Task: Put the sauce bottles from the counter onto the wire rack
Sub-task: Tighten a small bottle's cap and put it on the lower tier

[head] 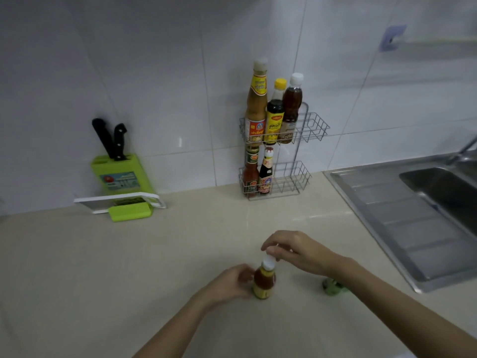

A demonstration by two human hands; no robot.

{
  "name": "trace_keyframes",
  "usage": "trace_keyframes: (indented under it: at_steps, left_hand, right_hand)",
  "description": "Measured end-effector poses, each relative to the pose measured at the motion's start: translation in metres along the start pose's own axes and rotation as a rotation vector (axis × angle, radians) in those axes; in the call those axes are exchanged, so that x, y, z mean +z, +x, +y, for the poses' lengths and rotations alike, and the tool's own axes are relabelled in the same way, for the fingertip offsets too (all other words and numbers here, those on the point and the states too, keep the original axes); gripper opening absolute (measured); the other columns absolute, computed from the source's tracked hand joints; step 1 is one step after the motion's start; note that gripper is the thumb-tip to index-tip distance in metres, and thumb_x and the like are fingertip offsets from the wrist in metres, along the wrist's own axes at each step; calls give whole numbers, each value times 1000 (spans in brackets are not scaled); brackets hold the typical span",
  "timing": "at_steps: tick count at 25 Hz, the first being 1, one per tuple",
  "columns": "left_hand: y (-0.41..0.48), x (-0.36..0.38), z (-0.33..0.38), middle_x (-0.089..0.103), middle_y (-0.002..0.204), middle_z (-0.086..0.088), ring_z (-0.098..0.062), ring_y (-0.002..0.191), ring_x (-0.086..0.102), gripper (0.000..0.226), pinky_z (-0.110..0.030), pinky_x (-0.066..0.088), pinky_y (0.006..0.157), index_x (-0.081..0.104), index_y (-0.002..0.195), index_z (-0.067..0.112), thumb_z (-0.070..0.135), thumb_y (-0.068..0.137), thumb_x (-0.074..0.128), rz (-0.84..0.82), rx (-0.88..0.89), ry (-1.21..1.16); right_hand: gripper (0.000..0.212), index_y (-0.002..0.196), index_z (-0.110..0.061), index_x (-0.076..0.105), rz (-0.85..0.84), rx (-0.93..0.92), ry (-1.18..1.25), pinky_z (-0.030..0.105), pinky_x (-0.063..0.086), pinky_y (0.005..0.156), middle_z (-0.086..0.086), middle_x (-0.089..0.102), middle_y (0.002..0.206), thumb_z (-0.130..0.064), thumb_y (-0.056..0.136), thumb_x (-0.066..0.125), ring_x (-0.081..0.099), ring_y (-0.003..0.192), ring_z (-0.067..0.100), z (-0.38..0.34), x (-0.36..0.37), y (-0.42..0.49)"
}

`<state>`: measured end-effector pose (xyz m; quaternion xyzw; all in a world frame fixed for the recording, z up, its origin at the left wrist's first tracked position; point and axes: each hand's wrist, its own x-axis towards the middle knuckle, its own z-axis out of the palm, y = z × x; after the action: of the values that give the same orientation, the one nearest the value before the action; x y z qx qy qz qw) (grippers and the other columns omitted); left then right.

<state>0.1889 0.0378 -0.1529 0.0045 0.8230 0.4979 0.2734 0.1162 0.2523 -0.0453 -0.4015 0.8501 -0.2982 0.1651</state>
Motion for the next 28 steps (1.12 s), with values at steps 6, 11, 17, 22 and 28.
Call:
trace_keyframes:
  at_steps: [6,11,17,22,28]
  left_hand:
    - [0,33,4,65,121,14,-2,111,61,61,-22,51,91,55,123,32,36,68,79,180,112,-39]
    - [0,36,11,70,112,12,-8,101,65,50,-25,52,87,59,114,32,37,69,78,300,124,4]
    - [-9,34,9,71,113,9,-10,104,66,49,-36,53,95,59,114,34,43,69,77,293,132,-45]
    - [-6,-7,39,69,118,-14,-17,105,67,56,-32,57,89,51,124,12,5,76,78,122,210,-433]
    - [4,-28,89,71,108,-8,-19,100,66,43,-29,55,84,58,120,2,8,79,71,95,357,-630]
  right_hand:
    - [33,117,-21,58,-15,-74,-376,31,51,75,-1,57,113,-40,91,55,61,89,14,-7,12,-13]
    - [31,111,-17,58,33,-97,-576,34,47,77,4,60,105,-40,91,53,57,92,23,-12,13,-4]
    - [33,101,-15,55,57,-19,-540,34,45,71,4,58,101,-45,88,54,56,87,22,-24,20,2]
    - [30,108,-13,61,140,73,42,18,48,72,-2,60,97,-31,85,67,59,82,8,-47,-11,30]
    - [26,111,-10,62,286,158,236,22,47,72,-6,57,83,-18,86,67,57,75,9,-50,-68,45]
